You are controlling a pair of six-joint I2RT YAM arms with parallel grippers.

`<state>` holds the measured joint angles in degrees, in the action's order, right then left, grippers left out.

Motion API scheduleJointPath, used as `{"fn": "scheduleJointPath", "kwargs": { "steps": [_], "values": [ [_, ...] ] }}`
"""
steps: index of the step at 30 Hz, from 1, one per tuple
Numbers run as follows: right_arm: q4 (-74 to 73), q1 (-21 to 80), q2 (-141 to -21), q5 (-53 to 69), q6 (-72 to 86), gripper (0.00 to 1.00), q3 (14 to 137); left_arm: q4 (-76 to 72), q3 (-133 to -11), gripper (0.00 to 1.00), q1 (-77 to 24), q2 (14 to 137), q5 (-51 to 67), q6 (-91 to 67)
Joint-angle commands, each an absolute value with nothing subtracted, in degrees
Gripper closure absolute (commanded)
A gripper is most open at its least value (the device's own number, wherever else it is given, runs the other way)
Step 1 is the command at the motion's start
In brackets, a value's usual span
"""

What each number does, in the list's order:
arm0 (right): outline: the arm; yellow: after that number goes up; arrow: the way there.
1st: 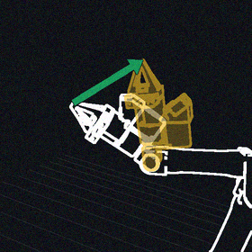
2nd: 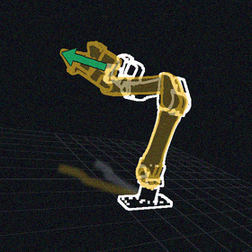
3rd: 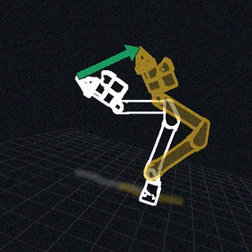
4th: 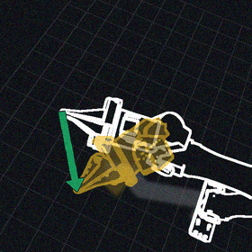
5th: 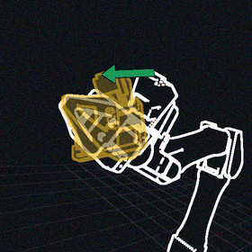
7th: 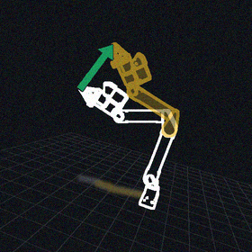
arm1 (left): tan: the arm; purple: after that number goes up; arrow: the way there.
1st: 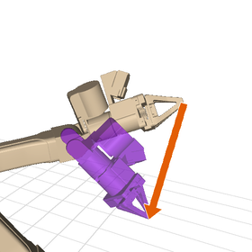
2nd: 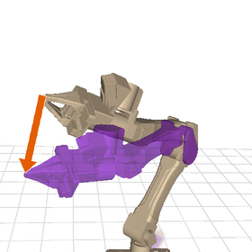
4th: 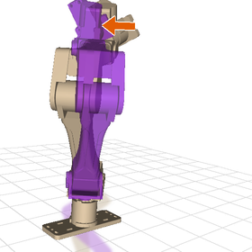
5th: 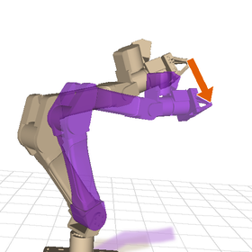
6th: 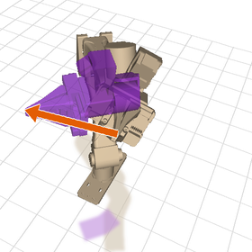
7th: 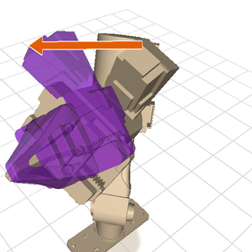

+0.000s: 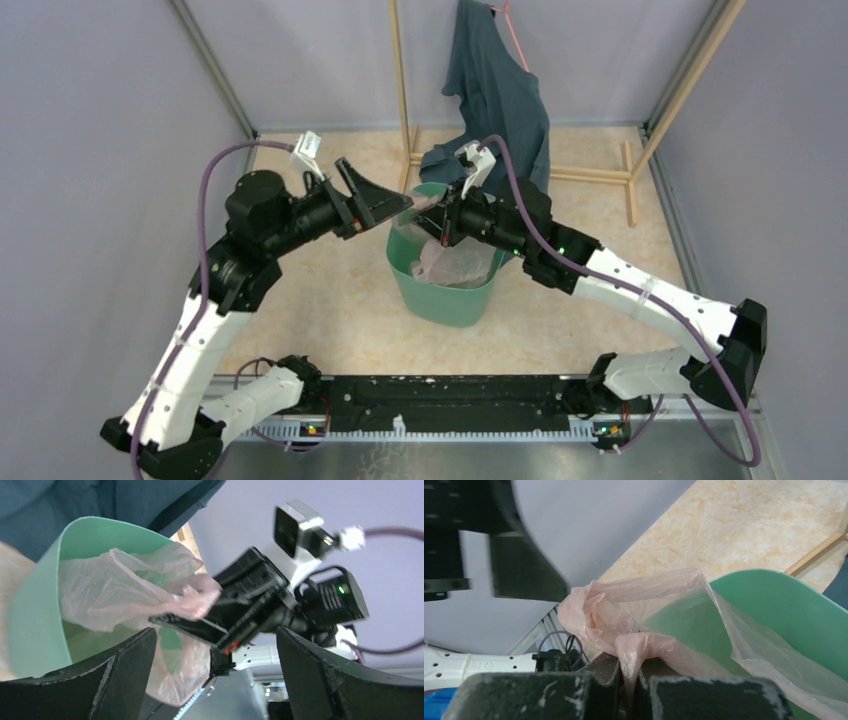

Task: Put the trash bags into the trash bin

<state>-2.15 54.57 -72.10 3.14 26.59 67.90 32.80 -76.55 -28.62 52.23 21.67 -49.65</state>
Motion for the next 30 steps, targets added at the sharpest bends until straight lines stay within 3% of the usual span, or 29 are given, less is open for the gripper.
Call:
{"fn": "scheduleJointPath", "kwargs": {
  "steps": [1,6,9,17,21,22,24,30],
  "values": [
    [-2.1,54.7,-69.3,3.4,26.3,1.0,69.2,22.2,-75.1,0.05,-28.7,56.1,23.4,-61.8],
    [-1.5,54.9,-68.7,3.5,26.2,1.0,68.9,23.1,-74.9,0.08,-28.7,58.3,20.9,-64.7],
    [-1.0,55.1,-68.9,4.0,26.2,1.0,68.8,22.8,-74.5,0.18,-28.7,59.8,20.6,-64.1],
    [-2.9,55.4,-68.5,5.2,25.0,1.0,68.5,22.9,-76.9,0.6,-28.7,64.5,24.3,-56.2],
    [-3.7,55.4,-67.0,4.5,24.4,0.95,67.8,23.3,-76.3,0.81,-28.7,64.3,23.9,-52.7],
    [-4.4,55.4,-66.9,4.7,24.2,0.9,68.1,23.3,-76.5,0.86,-28.7,64.0,23.7,-51.8],
    [-7.4,55.3,-66.4,5.0,23.5,0.68,69.1,23.8,-77.2,0.98,-28.6,63.3,23.4,-49.4],
    [-18.3,55.3,-61.4,2.5,27.1,0.2,71.9,23.6,-77.0,1.0,-27.5,61.4,30.9,-45.3]
  ]
}}
